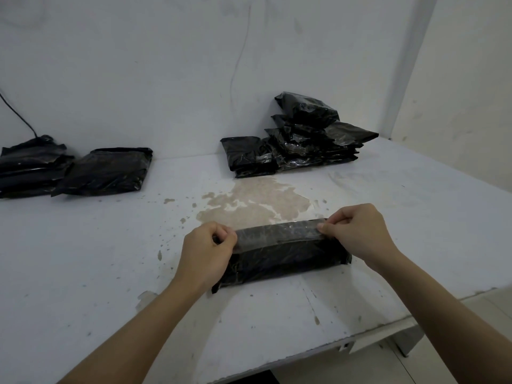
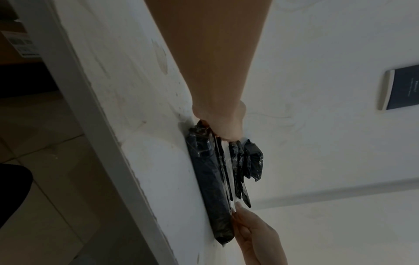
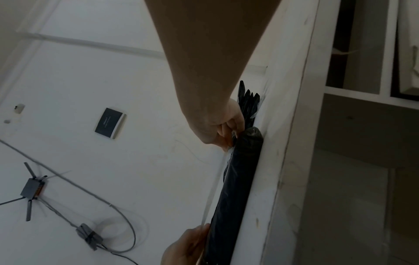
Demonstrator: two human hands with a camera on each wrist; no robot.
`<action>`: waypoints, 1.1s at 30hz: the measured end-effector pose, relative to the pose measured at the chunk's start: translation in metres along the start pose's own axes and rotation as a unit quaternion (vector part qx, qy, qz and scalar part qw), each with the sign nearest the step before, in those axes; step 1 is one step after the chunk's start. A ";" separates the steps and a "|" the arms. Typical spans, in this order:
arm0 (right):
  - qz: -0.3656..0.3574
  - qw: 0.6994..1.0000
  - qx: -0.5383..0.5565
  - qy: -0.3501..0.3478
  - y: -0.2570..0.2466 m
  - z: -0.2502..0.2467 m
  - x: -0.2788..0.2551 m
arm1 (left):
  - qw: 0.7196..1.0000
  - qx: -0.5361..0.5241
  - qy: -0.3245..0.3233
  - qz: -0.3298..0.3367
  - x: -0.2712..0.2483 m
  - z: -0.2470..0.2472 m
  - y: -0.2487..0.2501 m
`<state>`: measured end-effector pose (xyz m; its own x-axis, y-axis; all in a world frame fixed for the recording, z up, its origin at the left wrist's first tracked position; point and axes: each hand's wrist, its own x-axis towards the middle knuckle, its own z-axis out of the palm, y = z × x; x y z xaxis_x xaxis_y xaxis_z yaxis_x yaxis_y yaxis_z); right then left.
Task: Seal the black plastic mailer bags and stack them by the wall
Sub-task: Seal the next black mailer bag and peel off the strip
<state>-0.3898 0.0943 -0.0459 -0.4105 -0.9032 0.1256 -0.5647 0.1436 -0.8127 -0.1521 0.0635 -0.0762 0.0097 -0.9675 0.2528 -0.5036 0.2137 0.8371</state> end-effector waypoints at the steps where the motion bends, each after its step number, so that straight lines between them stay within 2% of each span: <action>1: 0.000 1.000 -0.001 0.005 0.000 0.001 0.000 | 1.000 0.006 -0.001 0.005 0.000 0.001 0.000; 10: -0.006 0.998 -0.002 0.059 0.006 0.013 -0.001 | 0.995 0.068 0.013 0.073 -0.002 0.008 -0.006; 14: -0.070 0.993 0.000 0.098 0.015 0.024 -0.010 | 0.988 0.092 0.018 0.119 -0.005 0.011 -0.007; 16: -0.158 0.977 -0.058 0.134 0.020 0.031 -0.014 | 0.981 0.123 0.040 0.146 -0.008 0.009 -0.004; 18: -0.250 0.937 -0.162 0.179 0.026 0.036 -0.016 | 0.953 0.205 0.063 0.216 -0.008 0.009 -0.002; 19: -0.267 0.922 -0.205 0.193 0.028 0.035 -0.018 | 0.930 0.260 0.067 0.251 -0.008 0.010 -0.002; 22: -0.245 0.905 -0.291 0.191 0.031 0.030 -0.024 | 0.873 0.380 0.067 0.299 -0.008 0.008 0.000; 24: -0.228 0.896 -0.347 0.157 0.028 0.027 -0.026 | 0.856 0.429 0.054 0.282 -0.009 0.005 0.004; 26: -0.185 0.911 -0.363 0.066 0.018 0.025 -0.029 | 0.851 0.452 0.037 0.263 -0.010 0.006 0.012; 28: -0.119 0.946 -0.301 0.024 0.005 0.025 -0.027 | 0.876 0.436 0.009 0.205 -0.012 0.012 0.020; 29: -0.083 0.957 -0.277 0.013 0.001 0.029 -0.025 | 0.897 0.418 -0.006 0.145 -0.012 0.018 0.022; 31: -0.035 0.957 -0.288 0.000 -0.006 0.039 -0.023 | 0.912 0.404 -0.020 0.060 -0.010 0.027 0.020; 33: -0.014 0.957 -0.289 0.008 -0.006 0.048 -0.021 | 0.916 0.398 -0.043 0.017 -0.007 0.032 0.018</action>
<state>-0.3438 0.0932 -0.0713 -0.3983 -0.9040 0.1552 -0.8751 0.3238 -0.3596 -0.1893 0.0696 -0.0785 -0.0676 -0.9766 0.2042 -0.9732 0.1096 0.2019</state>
